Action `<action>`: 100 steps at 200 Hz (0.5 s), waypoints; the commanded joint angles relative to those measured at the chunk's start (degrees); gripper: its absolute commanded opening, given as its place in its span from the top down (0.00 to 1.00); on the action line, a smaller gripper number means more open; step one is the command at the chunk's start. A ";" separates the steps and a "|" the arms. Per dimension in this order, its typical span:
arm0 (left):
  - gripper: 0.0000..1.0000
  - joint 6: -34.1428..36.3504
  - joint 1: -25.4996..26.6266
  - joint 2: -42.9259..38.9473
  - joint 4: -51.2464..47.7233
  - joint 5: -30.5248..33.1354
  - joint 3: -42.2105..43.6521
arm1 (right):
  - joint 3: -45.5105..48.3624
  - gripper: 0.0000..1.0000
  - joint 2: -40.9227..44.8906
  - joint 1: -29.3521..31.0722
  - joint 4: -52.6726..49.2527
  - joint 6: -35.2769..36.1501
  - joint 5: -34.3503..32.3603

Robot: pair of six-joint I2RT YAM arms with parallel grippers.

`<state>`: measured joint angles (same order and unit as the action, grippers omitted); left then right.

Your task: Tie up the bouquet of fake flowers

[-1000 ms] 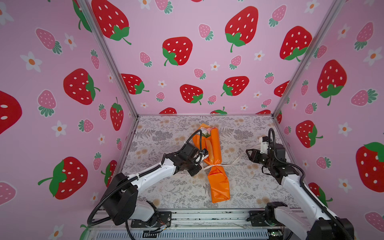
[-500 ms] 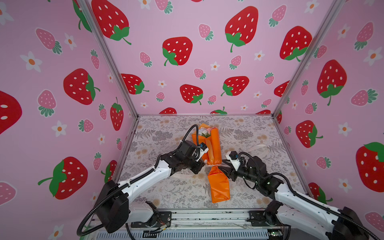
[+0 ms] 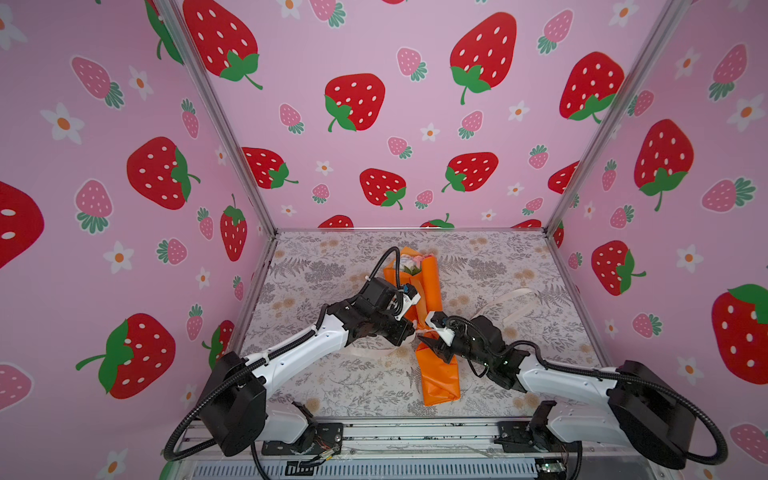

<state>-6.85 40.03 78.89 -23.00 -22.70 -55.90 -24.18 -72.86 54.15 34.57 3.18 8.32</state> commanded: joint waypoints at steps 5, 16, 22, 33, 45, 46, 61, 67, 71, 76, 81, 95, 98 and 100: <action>1.00 1.56 0.14 -0.76 -3.64 -0.52 -2.61 | -2.09 0.52 -1.62 0.52 2.94 2.23 -1.12; 1.00 2.08 0.14 -0.76 -4.68 -0.16 -2.95 | -2.01 0.51 -2.18 0.68 4.33 2.10 -0.14; 1.00 2.16 0.14 -0.84 -5.17 -0.15 -3.28 | -2.16 0.51 -2.66 0.81 4.86 1.97 0.28; 1.00 2.65 0.13 -1.08 -6.01 0.49 -3.59 | -2.78 0.50 -3.90 1.04 4.66 2.22 1.13; 1.00 3.11 0.14 -1.43 -7.31 2.13 -4.17 | -3.59 0.49 -5.28 1.47 4.46 2.74 0.85; 1.00 3.14 0.14 -1.45 -7.44 2.26 -4.24 | -3.59 0.49 -5.45 1.52 4.50 2.81 0.75; 1.00 3.78 0.14 -2.06 -8.77 3.97 -4.74 | -3.88 0.49 -6.77 2.22 5.01 3.81 0.59; 1.00 3.80 0.12 -2.39 -8.89 4.18 -4.72 | -3.85 0.49 -7.14 2.44 5.34 3.94 0.27; 1.00 3.90 0.07 -2.49 -8.90 4.16 -4.74 | -3.96 0.49 -7.48 2.60 5.49 3.94 -0.08; 1.00 3.95 0.11 -2.60 -9.02 4.12 -4.71 | -3.94 0.49 -7.63 2.70 5.72 3.94 -0.29; 1.00 4.03 0.16 -2.56 -9.27 4.06 -4.74 | -4.03 0.49 -7.98 2.79 5.92 4.07 -0.34; 1.00 4.21 0.08 -2.10 -10.39 3.65 -5.30 | -4.19 0.49 -8.72 3.10 6.85 4.20 -1.94; 1.00 4.29 0.11 -1.86 -10.57 3.40 -5.35 | -4.31 0.49 -8.89 3.15 6.97 4.20 -2.51; 1.00 4.34 0.11 -1.74 -10.68 3.28 -5.42 | -4.38 0.49 -9.04 3.15 7.09 4.20 -2.93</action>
<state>-4.21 40.03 77.30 -30.50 -19.57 -58.41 -27.05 -80.62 56.58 38.57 5.45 7.90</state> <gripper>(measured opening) 0.047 0.508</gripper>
